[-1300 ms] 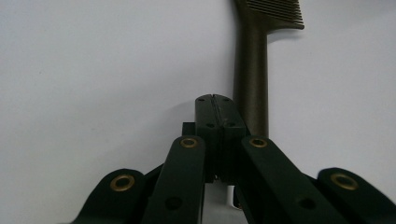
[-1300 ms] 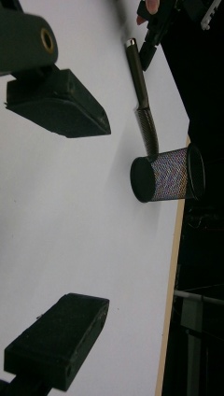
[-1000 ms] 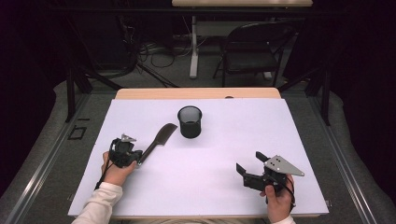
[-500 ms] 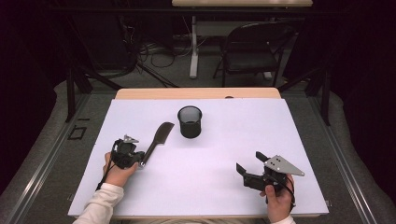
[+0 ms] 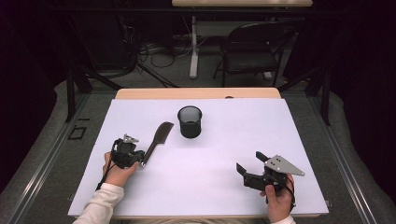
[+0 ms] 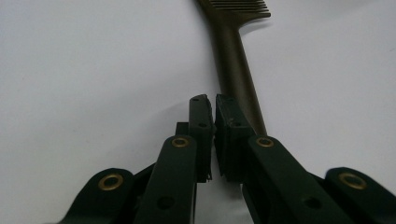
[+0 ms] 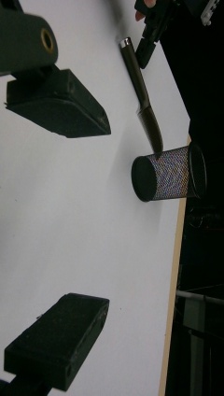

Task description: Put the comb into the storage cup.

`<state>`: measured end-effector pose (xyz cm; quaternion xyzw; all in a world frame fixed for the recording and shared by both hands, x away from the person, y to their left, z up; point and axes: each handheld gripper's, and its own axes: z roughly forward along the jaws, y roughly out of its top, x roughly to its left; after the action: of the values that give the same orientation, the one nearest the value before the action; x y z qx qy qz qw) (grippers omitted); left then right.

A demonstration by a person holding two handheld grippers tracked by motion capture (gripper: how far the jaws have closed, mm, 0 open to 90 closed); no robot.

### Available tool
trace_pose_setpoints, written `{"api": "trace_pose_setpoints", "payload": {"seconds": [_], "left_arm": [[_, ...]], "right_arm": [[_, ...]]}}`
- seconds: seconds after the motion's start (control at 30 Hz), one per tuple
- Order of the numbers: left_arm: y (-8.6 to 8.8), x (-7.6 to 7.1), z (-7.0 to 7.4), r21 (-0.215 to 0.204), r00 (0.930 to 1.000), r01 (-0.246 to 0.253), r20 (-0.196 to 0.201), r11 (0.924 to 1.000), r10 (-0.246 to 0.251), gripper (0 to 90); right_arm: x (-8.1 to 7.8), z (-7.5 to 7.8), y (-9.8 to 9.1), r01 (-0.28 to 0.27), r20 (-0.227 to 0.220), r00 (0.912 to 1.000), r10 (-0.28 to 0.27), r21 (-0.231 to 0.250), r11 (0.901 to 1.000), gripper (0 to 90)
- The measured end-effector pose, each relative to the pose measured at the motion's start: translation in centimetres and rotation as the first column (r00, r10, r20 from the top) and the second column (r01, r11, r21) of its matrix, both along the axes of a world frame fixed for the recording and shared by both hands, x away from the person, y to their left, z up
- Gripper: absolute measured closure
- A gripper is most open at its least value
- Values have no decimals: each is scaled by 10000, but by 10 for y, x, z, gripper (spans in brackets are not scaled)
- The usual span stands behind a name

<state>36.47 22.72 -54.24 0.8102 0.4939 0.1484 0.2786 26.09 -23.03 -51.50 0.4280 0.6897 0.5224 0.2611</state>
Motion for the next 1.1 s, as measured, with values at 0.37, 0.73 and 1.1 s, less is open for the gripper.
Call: {"api": "trace_pose_setpoints", "payload": {"seconds": [0.37,0.73,1.1], "left_arm": [[5,-2,9,-366,9992,-299,261,9989,308,723],[6,-4,18,-764,9990,-287,308,9967,312,471],[0,-3,18,-824,9990,-440,-122,9956,432,175]], "right_arm": [[0,0,0,-19,-3,10000,19,27,10000,137],[0,-1,0,-49,-68,10000,49,52,10000,138],[1,-1,0,-103,-7,9999,103,-19,9999,138]]}}
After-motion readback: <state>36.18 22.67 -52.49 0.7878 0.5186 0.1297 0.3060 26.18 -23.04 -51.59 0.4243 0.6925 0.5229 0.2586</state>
